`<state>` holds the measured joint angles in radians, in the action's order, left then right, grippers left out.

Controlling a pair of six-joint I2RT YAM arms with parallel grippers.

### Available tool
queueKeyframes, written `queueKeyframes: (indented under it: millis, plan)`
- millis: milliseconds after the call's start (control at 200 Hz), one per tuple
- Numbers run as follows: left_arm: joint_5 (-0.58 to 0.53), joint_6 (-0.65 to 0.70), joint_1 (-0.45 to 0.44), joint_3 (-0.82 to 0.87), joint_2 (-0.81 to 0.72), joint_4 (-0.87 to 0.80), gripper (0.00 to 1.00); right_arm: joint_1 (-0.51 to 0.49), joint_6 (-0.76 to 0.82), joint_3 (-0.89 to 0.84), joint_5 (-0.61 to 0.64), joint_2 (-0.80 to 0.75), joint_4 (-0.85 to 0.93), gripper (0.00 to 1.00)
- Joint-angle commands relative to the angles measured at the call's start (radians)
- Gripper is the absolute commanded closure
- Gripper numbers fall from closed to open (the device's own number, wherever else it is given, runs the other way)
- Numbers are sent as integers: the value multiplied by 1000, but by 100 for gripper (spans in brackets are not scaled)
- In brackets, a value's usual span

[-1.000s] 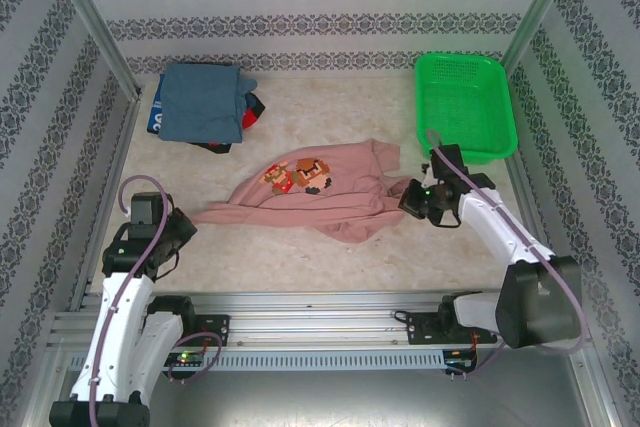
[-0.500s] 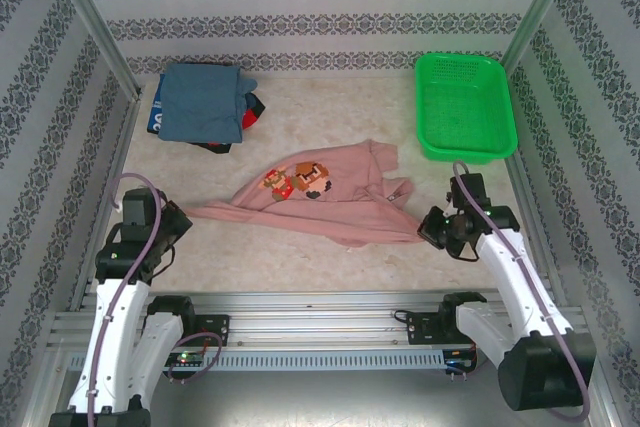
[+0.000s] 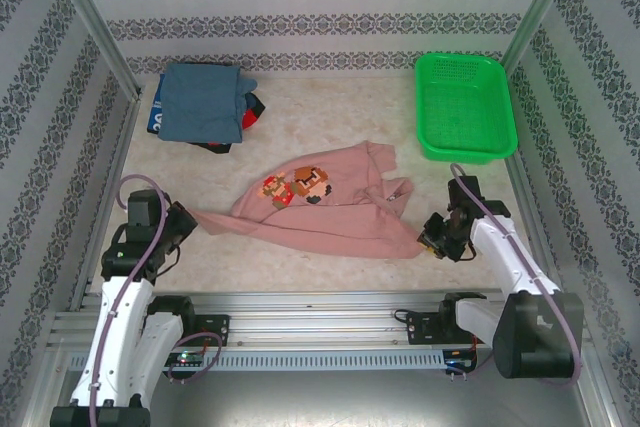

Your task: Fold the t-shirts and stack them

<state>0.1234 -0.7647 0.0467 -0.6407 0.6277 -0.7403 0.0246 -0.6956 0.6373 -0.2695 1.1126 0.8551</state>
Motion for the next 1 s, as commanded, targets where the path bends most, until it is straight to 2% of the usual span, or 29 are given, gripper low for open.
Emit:
queueKeyframes:
  millis: [0, 90, 340, 485, 704, 994]
  plan:
    - [97, -16, -4, 39, -19, 97, 100, 17, -15, -3, 47, 18, 6, 71]
    - [131, -35, -10, 71, -37, 122, 100, 16, -30, 4, 19, 2, -7, 65]
    - [166, -45, -11, 88, -35, 156, 100, -48, -151, -22, -79, -115, 92, 65]
    - [171, -45, -11, 94, -22, 180, 100, -105, -237, -97, -93, -114, 11, 65]
    - [191, -24, -11, 87, -3, 192, 100, -109, -298, -128, -98, -52, -151, 66]
    - [201, -23, -11, 97, -38, 173, 100, -144, -361, -84, -130, -47, -163, 68]
